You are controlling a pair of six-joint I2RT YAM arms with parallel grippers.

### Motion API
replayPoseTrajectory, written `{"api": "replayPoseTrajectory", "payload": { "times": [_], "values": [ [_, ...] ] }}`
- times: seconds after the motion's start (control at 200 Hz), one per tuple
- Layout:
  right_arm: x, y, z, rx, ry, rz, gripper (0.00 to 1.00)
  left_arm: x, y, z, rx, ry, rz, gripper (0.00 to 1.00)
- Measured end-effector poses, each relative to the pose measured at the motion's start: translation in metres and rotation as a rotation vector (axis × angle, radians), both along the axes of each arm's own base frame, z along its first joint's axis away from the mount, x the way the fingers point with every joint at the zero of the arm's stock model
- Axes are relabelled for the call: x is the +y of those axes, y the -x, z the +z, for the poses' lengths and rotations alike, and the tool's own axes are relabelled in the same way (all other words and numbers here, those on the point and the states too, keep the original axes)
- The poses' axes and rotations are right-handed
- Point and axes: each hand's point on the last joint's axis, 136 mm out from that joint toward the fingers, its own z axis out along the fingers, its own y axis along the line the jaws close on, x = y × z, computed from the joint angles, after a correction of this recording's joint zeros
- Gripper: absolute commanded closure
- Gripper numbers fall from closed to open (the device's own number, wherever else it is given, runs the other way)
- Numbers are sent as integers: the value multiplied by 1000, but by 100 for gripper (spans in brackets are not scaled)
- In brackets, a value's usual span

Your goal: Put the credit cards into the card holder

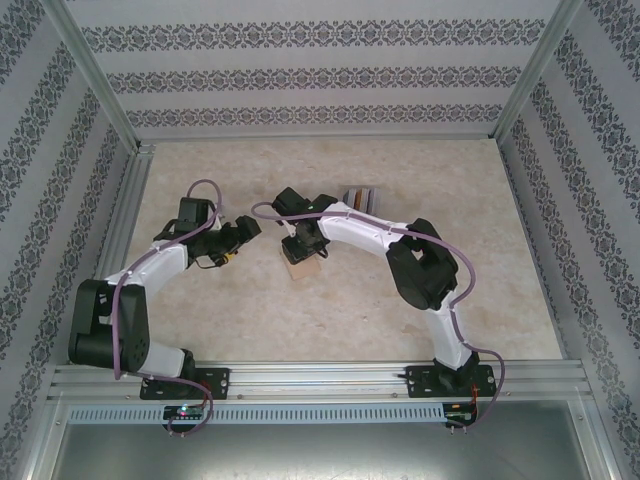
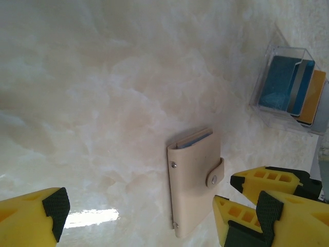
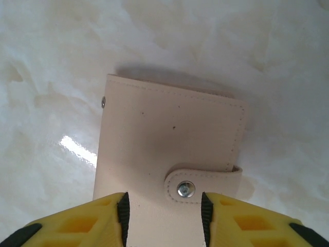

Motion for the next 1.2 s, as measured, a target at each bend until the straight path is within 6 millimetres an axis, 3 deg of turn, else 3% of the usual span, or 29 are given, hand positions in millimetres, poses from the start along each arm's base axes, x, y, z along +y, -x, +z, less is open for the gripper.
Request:
{"api": "replayPoseTrajectory", "payload": {
  "times": [0.14,0.33,0.585,0.734,1.039,1.199],
  "values": [
    [-3,-3,-3,-8,28,-2,59,-8,-3,0,14,4,-23,4],
    [-7,-1,-24,21,70,11,62,-10,-6,-1,22,3,-27,4],
    [-8,-4,-25,8,85,11,90,-14,-3,-7,46,2,-36,5],
    [-11,-6,-21,-2,68,-6,100,-14,-3,-8,53,4,-33,9],
    [-19,-6,-13,36,-107,-119,100,-35,7,-19,104,28,-83,15],
    [-29,-8,7,36,-233,-199,100,-47,9,-17,111,42,-112,15]
  ]
}}
